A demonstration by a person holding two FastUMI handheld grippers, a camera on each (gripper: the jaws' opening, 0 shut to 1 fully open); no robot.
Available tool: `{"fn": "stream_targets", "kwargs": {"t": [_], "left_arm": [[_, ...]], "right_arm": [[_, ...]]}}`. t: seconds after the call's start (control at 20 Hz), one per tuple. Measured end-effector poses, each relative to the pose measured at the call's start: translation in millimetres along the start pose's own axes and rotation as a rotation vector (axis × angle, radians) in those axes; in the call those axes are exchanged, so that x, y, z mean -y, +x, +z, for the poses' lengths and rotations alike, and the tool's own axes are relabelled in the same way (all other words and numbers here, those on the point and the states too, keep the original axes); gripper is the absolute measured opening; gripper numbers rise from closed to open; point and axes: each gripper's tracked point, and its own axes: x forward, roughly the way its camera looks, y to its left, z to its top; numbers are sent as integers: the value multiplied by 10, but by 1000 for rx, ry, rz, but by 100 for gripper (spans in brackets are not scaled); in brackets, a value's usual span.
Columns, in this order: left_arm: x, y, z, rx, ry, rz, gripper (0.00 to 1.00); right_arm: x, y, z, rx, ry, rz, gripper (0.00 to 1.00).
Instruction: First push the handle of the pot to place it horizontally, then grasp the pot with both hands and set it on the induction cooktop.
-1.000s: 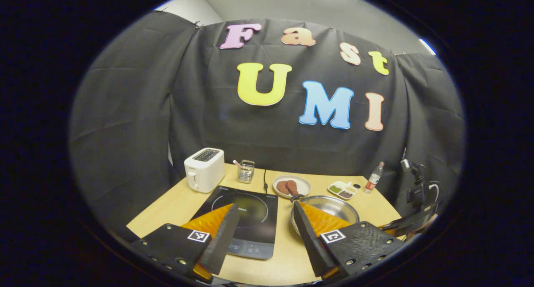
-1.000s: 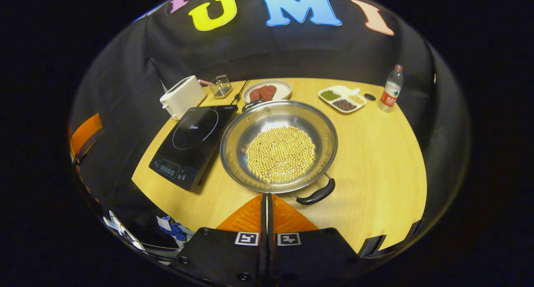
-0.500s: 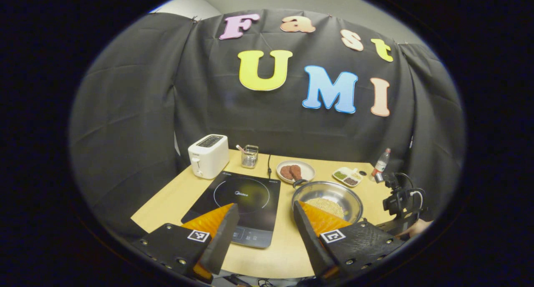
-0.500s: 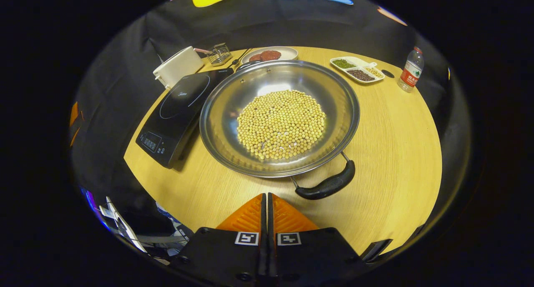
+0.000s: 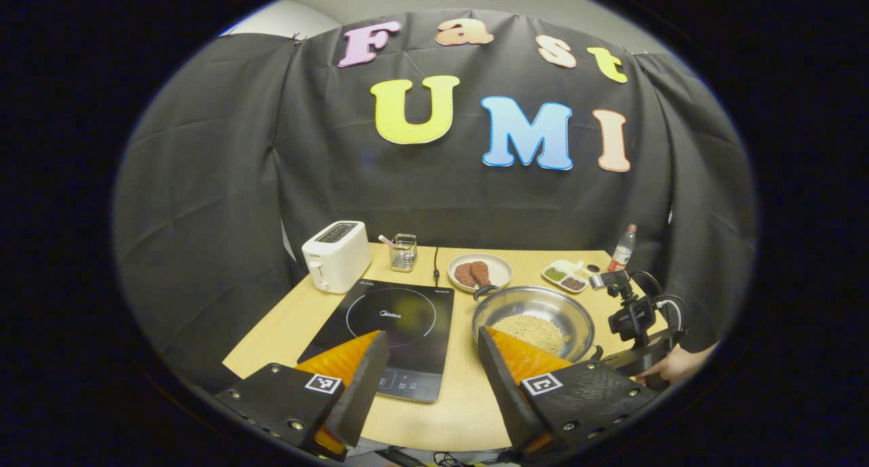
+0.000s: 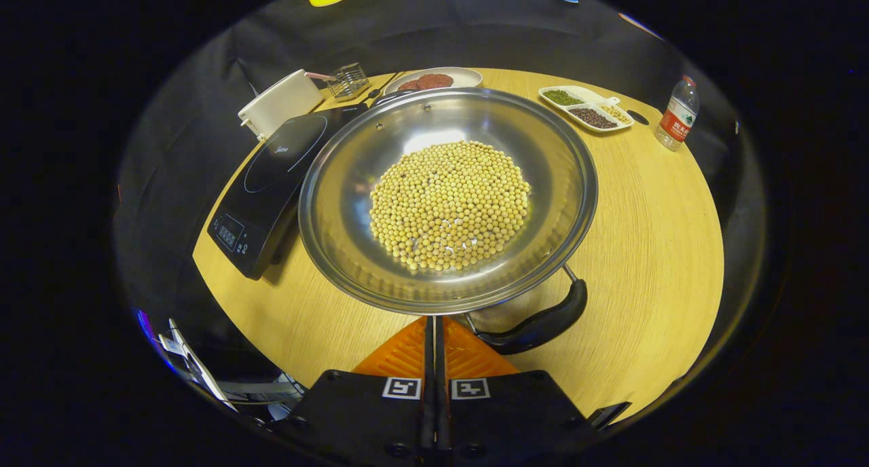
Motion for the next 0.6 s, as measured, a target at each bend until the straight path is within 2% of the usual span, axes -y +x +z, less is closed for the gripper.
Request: {"fn": "stream_targets", "kwargs": {"t": [0.25, 0.6], "left_arm": [[195, 33, 49, 9, 35, -20, 81], [302, 128, 109, 24, 30, -23, 81]], "right_arm": [[156, -33, 23, -1, -1, -14, 2], [477, -72, 127, 17, 22, -47, 2]]}}
